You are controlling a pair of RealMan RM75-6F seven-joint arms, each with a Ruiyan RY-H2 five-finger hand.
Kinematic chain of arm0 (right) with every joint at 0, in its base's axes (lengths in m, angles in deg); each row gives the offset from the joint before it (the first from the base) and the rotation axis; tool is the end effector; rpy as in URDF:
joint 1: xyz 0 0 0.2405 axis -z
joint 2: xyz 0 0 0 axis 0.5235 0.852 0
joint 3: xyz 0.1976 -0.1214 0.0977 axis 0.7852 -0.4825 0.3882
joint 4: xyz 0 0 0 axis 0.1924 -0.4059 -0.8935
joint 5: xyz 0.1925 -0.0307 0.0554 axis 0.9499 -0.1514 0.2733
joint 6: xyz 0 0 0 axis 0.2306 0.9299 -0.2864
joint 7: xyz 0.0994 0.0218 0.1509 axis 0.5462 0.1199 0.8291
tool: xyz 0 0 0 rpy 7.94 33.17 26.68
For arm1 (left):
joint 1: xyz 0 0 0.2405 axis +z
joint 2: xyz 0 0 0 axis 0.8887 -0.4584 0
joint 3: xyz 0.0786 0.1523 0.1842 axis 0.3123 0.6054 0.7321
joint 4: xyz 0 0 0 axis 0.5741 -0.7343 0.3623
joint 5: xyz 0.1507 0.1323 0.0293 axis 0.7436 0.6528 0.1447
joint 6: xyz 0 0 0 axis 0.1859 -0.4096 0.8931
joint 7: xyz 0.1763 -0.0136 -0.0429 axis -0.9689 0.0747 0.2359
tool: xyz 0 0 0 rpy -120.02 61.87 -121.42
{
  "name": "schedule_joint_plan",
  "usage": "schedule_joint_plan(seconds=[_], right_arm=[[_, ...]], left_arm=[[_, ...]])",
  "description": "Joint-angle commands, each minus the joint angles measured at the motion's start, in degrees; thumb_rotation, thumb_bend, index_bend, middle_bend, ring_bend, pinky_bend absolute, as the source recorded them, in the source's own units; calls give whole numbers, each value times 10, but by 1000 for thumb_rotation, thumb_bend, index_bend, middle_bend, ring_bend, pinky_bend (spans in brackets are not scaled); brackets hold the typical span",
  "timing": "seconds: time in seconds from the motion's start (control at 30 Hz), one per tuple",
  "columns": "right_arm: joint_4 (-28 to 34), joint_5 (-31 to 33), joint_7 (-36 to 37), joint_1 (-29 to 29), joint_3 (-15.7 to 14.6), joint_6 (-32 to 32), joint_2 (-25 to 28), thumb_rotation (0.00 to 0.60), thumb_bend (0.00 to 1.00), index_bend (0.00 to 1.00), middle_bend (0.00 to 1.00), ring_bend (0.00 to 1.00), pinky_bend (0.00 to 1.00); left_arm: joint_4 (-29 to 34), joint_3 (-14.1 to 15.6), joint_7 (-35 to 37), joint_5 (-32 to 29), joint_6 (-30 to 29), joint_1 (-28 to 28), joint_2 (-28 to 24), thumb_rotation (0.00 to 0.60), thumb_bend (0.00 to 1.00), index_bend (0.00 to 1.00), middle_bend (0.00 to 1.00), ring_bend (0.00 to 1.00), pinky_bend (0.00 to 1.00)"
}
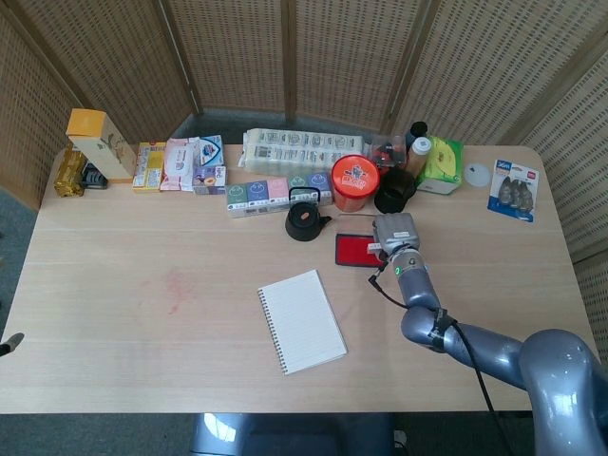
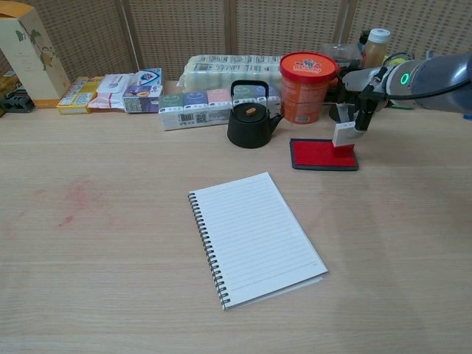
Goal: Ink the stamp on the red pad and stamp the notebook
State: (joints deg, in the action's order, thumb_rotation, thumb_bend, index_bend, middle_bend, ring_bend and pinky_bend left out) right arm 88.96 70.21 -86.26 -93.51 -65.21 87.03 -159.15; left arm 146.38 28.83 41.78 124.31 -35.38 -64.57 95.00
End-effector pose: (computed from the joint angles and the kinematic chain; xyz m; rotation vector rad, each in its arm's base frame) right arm -0.1579 -0.4672 -0.0248 1.6981 -1.0550 0.4479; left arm -0.2998 0.2013 0.2182 -1.2872 -0.9342 -0.8321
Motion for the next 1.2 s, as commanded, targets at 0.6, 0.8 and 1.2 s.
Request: schedule_joint_plan(seconds=[0.6, 0.8, 1.2], right_arm=[[-54, 38, -2, -14, -2, -17, -37, 600, 432, 641, 912, 1000, 1000], [-60, 32, 1, -11, -3, -15, -41, 600, 432, 647, 913, 1000, 1000], [14, 6, 7, -3, 3, 24, -4, 600, 432, 661, 913, 1000, 1000]], left_arm=[[-1, -1, -1, -9, 7, -4, 1, 600, 6, 0, 0, 9, 0], [-1, -1, -1, -7, 7, -4, 1, 600, 5, 0, 0, 9, 0], [-1, 1, 9, -2, 4, -2, -3, 600, 5, 0, 0, 9, 0]])
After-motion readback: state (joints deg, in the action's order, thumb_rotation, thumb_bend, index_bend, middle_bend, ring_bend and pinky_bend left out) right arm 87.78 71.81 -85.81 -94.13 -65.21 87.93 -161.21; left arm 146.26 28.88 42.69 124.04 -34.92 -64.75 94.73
